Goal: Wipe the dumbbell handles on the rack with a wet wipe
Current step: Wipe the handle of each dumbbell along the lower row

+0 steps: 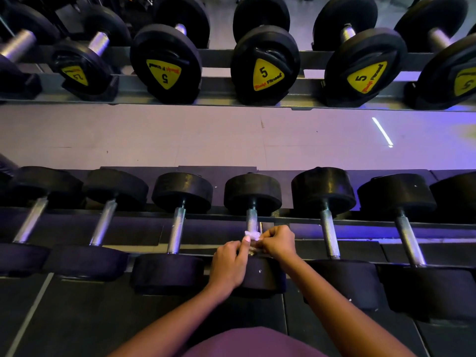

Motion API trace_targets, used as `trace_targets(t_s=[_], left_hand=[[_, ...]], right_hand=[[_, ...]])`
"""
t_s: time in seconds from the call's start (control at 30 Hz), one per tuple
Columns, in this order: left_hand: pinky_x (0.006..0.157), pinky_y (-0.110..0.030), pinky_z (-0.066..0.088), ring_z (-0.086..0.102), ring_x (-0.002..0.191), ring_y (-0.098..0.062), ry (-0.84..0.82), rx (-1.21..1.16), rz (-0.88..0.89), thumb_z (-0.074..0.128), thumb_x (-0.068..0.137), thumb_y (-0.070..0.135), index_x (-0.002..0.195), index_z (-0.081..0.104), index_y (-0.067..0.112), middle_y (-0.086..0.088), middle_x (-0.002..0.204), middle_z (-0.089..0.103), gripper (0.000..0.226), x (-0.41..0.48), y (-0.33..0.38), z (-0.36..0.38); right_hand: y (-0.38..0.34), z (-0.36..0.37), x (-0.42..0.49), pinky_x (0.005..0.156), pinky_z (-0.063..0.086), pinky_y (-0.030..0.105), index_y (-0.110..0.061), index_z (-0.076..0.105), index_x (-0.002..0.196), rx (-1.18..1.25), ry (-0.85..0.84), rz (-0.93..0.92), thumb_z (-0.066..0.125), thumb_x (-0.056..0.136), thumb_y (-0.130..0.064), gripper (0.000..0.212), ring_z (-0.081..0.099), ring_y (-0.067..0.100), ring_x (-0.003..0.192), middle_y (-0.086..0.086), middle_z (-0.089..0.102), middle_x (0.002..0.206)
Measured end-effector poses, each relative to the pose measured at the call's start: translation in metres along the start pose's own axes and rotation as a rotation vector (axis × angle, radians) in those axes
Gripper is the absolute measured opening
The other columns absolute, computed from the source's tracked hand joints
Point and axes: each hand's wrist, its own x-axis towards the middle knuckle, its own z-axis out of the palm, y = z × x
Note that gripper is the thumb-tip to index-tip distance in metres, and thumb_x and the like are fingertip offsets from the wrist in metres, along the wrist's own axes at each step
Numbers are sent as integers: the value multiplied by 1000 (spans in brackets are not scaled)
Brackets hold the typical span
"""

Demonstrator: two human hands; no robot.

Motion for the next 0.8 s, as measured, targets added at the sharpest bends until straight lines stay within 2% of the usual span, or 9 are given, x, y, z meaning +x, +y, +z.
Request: trace_targets(t_s=[0.1,0.17,0.3,0.4,0.5,0.6,0.7,0.8], left_hand=[[53,-24,27,49,58,-5,5,-11,-7,38,99,46,53,44,22,6,57,50,52,-2,3,-2],[53,-24,29,52,61,-6,-7,-24,-13,37,99,48,55,49,21,5,60,54,52,-3,3,-2],[54,-23,34,54,64,-5,-23,-35,-20,34,99,49,58,53,22,5,64,57,52,-3,4,-3],[60,-30,41,57,68,-8,-24,-37,-17,33,98,51,63,58,20,4,68,61,53,-3,2,-2],[61,-33,40,59,70,-17,-8,-6,-1,34,99,49,58,52,20,3,67,60,53,-2,1,-1],[65,-36,45,61,74,-18,4,18,22,35,98,50,63,57,20,-1,73,66,52,1,-2,0],[65,-36,45,60,71,-15,-1,6,24,33,97,53,65,60,18,1,71,65,54,1,-1,0],[62,-37,43,58,67,-16,0,3,15,34,98,52,62,57,15,1,65,60,56,0,0,-1]], right_hand=[[-19,-1,11,70,58,28,-7,71,71,113,59,-21,84,72,-13,14,69,14,74,5,71,74],[-32,1,20,72,57,28,-11,70,71,112,109,-48,81,75,-15,12,67,13,77,3,70,75],[-39,4,31,63,51,21,-12,67,68,38,126,-58,77,80,-17,16,66,11,72,3,67,70],[-30,0,31,70,58,30,-13,63,65,-24,52,-25,80,77,-17,21,68,13,72,4,68,70],[-13,-3,21,71,60,36,-12,61,58,-124,-61,9,83,72,-14,26,69,18,68,8,68,66],[3,-6,7,72,59,37,-3,69,65,-169,-157,13,82,71,-15,18,70,20,71,15,71,74],[6,-10,9,67,60,32,-6,68,66,-17,-117,70,79,76,-8,15,66,13,60,12,70,69],[-4,-12,28,74,60,50,-10,67,66,219,52,104,80,75,-8,16,72,30,74,16,72,76]])
